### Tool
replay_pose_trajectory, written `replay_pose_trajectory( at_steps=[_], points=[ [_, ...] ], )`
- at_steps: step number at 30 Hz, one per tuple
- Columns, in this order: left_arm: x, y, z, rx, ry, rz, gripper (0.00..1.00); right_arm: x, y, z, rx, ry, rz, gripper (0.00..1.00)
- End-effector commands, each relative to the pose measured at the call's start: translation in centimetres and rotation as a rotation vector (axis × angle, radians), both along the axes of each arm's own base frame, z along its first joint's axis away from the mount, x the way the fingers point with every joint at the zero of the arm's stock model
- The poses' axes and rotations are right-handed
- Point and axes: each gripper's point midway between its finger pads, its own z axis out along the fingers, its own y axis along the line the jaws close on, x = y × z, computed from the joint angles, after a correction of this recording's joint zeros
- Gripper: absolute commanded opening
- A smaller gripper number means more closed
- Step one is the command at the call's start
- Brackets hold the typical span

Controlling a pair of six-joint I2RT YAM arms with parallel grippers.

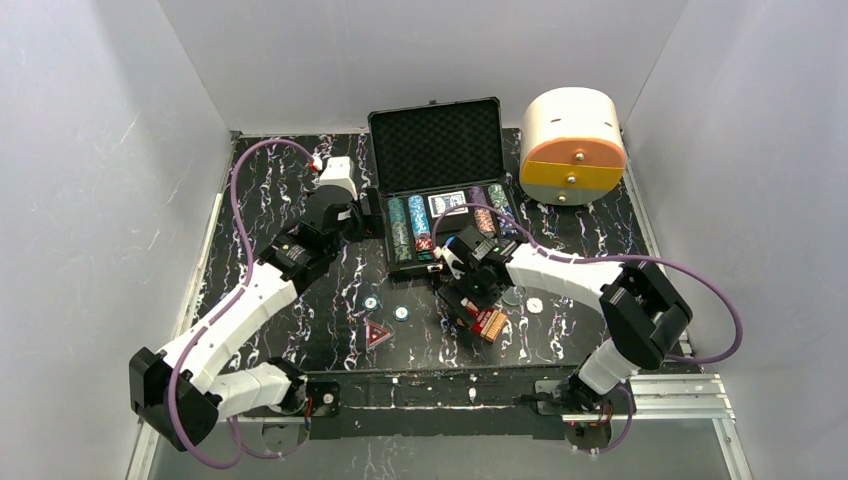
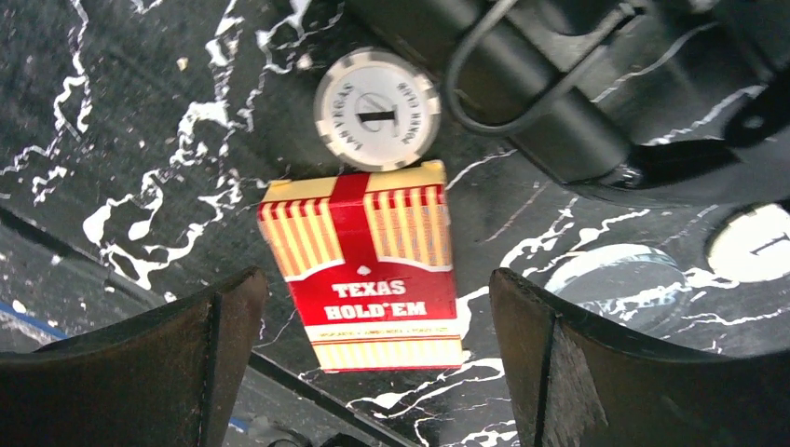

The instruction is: Pack up texas hold em set

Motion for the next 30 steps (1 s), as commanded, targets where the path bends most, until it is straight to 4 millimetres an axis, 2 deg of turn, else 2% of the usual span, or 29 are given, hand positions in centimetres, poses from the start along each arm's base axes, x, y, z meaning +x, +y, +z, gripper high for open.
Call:
replay_pose_trajectory(
  at_steps=[1, 9, 12, 16, 19, 22, 27, 30],
  points=[
    [0.1, 0.6, 0.8, 0.024, -0.015, 0.023, 0.84, -1.6, 0.9, 0.5, 0.023, 0.053, 0.149, 0.99],
    [0.2, 0.5, 0.4, 0.038, -0.004, 0.018, 0.84, -2.3, 0.7, -0.8, -0.010, 0.086, 0.165, 0.98],
    [0.1, 0.6, 0.2, 0.039, 0.001, 0.017, 0.85, -1.6, 0.2, -1.5, -0.052, 0.049, 0.148, 0.97],
    [-0.1, 0.8, 0.0, 0.044, 0.002, 0.022, 0.84, -0.2, 0.1, -1.6, -0.098, -0.056, 0.128, 0.89],
    [-0.2, 1.0, 0.0, 0.048, 0.001, 0.026, 0.85, 0.7, 0.4, -0.5, -0.082, -0.109, 0.100, 0.78],
    [-0.3, 1.2, 0.1, 0.053, -0.001, 0.029, 0.85, 1.1, 1.2, 1.4, -0.027, -0.144, 0.091, 0.67],
    [-0.2, 1.2, 0.0, 0.054, 0.000, 0.031, 0.85, 1.5, 3.0, 5.4, 0.103, -0.202, 0.110, 0.64],
    [-0.1, 1.3, 0.1, 0.049, -0.002, 0.045, 0.85, 3.0, 4.3, 7.8, 0.153, -0.284, 0.144, 0.64]
  ],
)
